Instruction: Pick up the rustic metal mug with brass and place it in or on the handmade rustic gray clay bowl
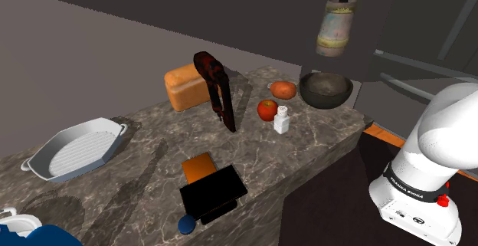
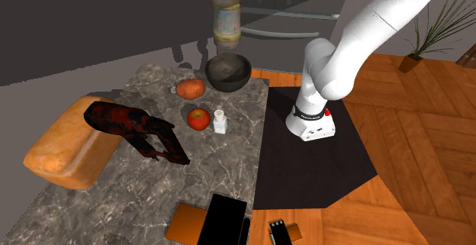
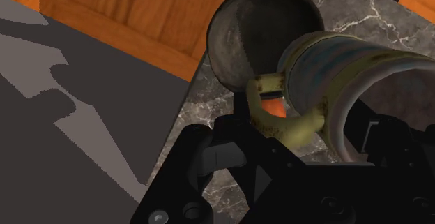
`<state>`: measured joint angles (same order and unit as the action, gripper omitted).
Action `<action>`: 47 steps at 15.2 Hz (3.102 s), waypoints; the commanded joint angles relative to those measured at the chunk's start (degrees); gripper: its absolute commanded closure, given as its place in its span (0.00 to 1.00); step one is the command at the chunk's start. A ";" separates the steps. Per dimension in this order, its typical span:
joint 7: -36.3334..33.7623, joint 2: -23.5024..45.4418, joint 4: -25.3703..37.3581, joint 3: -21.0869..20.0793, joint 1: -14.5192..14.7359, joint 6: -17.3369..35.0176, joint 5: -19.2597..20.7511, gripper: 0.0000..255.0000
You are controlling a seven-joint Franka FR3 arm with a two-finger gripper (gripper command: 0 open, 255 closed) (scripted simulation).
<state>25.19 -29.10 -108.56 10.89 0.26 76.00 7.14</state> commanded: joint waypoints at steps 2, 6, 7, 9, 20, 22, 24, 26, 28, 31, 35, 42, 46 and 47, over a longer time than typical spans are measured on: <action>1.62 0.38 -0.88 1.34 -0.38 1.42 0.71 1.00; 1.33 -0.86 -5.08 1.44 -0.50 4.39 0.92 1.00; 1.26 -1.14 -6.09 1.47 -0.53 5.12 0.98 1.00; 1.13 -1.66 -8.09 1.55 -0.60 6.59 1.09 1.00; 0.51 -3.71 -18.21 2.11 -0.95 14.68 1.74 1.00; 0.42 -3.92 -19.91 2.25 -1.01 16.16 1.86 1.00; 0.33 -4.08 -21.42 2.37 -1.06 17.52 1.98 1.00; 0.33 -4.08 -21.42 2.37 -1.06 17.52 1.98 1.00; 0.33 -4.08 -21.42 2.37 -1.06 17.52 1.98 1.00; 0.33 -4.08 -21.42 2.37 -1.06 17.52 1.98 1.00; 0.33 -4.07 -21.40 2.37 -1.06 17.51 1.98 0.00; 0.68 -2.26 -12.78 1.75 -0.64 10.68 1.26 0.00; 0.68 -2.26 -12.78 1.74 -0.64 10.68 1.25 0.00; 0.69 -2.26 -12.78 1.74 -0.64 10.68 1.25 0.00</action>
<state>25.87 -31.38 -121.41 12.64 -0.38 86.75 8.40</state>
